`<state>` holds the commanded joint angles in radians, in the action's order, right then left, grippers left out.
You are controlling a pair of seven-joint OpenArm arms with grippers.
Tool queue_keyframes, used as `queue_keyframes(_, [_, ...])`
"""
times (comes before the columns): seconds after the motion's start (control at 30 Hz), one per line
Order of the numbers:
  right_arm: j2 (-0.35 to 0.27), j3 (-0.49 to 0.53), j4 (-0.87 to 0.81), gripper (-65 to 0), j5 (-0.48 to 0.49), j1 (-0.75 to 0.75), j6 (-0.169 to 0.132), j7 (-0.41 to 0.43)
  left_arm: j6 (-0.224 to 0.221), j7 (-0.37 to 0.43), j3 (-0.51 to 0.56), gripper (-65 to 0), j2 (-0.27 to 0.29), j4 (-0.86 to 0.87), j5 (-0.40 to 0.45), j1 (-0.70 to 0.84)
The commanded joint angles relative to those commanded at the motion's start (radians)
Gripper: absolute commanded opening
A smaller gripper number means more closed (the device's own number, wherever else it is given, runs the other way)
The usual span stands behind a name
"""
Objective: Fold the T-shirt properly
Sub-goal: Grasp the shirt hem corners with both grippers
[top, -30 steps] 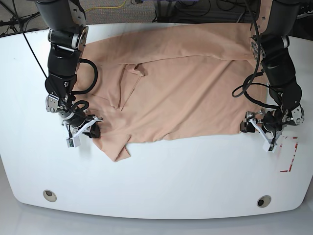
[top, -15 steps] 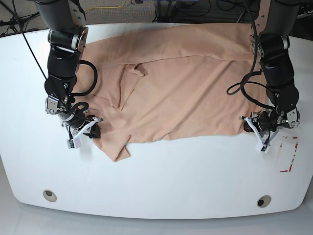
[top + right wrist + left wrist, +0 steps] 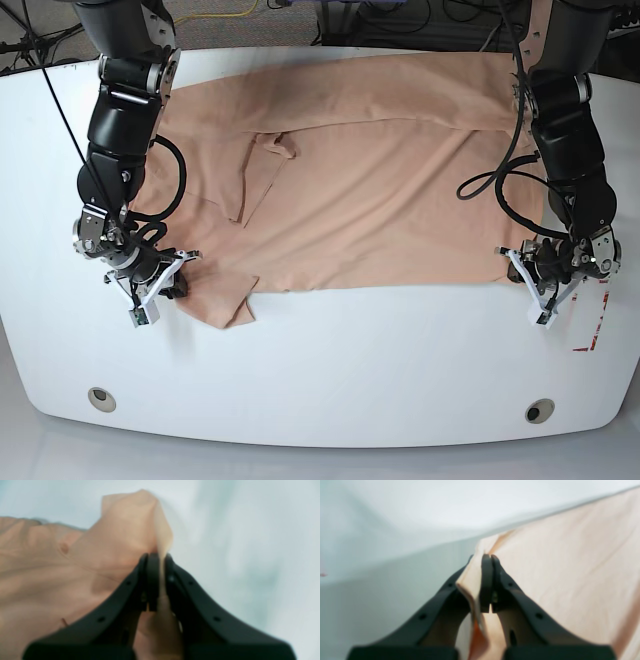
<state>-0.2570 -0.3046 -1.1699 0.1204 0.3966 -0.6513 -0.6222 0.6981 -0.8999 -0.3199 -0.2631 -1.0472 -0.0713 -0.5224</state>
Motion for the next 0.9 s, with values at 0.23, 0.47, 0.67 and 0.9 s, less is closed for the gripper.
queue_keyframes(0.23, [0.0, -0.002, -0.172, -63.1, 0.0, -0.068, 0.0, -0.104, 0.0, -0.106, -0.002, -65.0, 0.0, -0.101, 0.0, 0.003])
queue_keyframes(0.47, [0.0, -0.002, -0.365, -63.1, 0.0, -0.141, 0.0, -0.212, 0.0, -0.183, -0.003, -65.0, 0.0, -0.227, -0.002, 0.057])
queue_keyframes(0.67, [0.005, -0.043, -0.529, -63.1, 0.0, -0.221, -0.005, -0.316, 0.0, -0.275, -0.002, -65.0, 0.002, -0.385, -0.003, 0.146])
queue_keyframes(0.9, [0.009, -0.087, -0.666, -63.1, 0.006, -0.313, -0.009, -0.404, 0.0, -0.351, -0.003, -65.0, 0.025, -0.549, -0.003, 0.272])
